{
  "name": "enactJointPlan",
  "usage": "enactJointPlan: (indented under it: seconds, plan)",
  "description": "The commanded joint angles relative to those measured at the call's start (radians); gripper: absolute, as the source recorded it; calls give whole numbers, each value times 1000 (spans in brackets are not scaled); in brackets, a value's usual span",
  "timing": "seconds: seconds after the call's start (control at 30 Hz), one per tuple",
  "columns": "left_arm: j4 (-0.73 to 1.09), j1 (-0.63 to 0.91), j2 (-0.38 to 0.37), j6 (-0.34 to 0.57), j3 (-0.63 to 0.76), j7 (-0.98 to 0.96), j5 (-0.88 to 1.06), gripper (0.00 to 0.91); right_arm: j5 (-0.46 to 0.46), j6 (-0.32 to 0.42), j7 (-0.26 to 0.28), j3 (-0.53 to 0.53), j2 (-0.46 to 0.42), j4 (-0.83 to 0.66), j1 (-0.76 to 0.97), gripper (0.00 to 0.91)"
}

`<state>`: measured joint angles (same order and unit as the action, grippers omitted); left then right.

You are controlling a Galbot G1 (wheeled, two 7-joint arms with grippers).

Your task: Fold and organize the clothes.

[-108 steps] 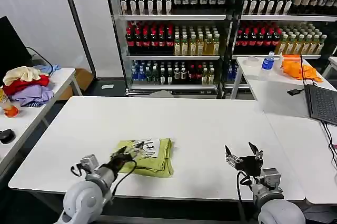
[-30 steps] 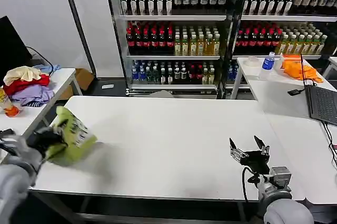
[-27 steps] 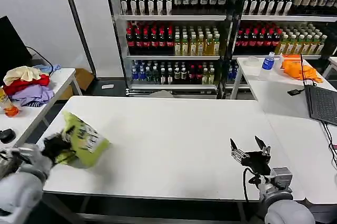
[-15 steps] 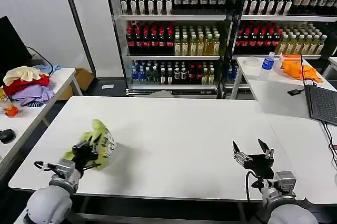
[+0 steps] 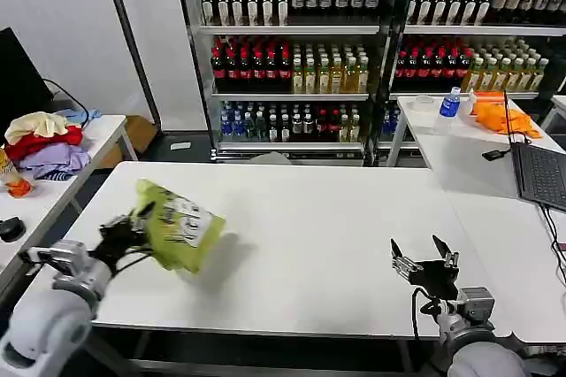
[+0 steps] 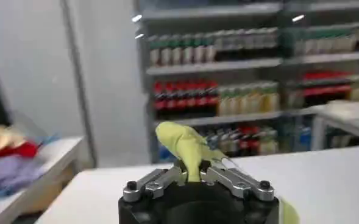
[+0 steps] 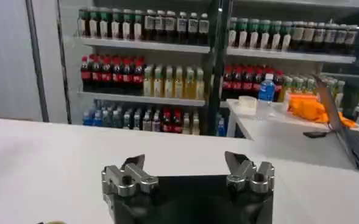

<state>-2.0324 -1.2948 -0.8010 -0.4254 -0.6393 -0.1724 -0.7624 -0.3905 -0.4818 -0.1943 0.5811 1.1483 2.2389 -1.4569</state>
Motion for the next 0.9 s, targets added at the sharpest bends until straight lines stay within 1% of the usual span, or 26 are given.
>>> enactJointPlan:
  seconds: [0.03,0.07,0.1,0.13,0.2,0.23,0.3,0.33,0.37,0.4,0.6,0.67,0.77,0.8,0.9]
  plan:
    - [556,80,149,-107,-136,78,174,20,-6,3,1,6,-3,-38,14,907]
    - [574,87,153,-88,-134,78,260,20,-8,3,1,9,-5,-38,14,907]
    - [556,85,156,-40,-138,69,361,20,-10,3,1,14,-6,-38,13,907]
    - [530,77,158,-8,-146,61,415,20,-11,3,1,17,-6,-38,12,907]
    - [412,53,157,58,-159,41,580,10,-13,3,1,25,-9,-32,3,907]
    - [345,39,155,75,-154,30,666,20,-13,3,1,27,-9,-29,1,907]
    - [247,12,134,111,-116,22,788,10,-16,3,1,36,-9,-23,-7,907]
    - [217,-2,115,125,-79,16,836,20,-16,2,1,39,-8,-20,-9,907]
    - [203,-14,108,147,-38,6,904,10,-18,2,1,43,-7,-18,-11,907]
    - [199,-16,73,173,-5,-15,966,10,-19,2,1,47,-6,-16,-14,907]
    - [204,-23,-40,274,186,-125,1377,10,-27,6,3,73,-12,-12,-37,907]
    - [199,-18,-76,279,266,-142,1488,20,-27,8,3,78,-14,-17,-38,907]
    - [209,17,-128,299,362,-140,1669,10,-27,9,5,82,-17,-24,-36,907]
    - [220,35,-140,305,404,-135,1703,20,-27,9,5,82,-18,-27,-34,907]
    - [240,102,-181,314,476,-114,1779,10,-26,9,5,80,-19,-35,-29,907]
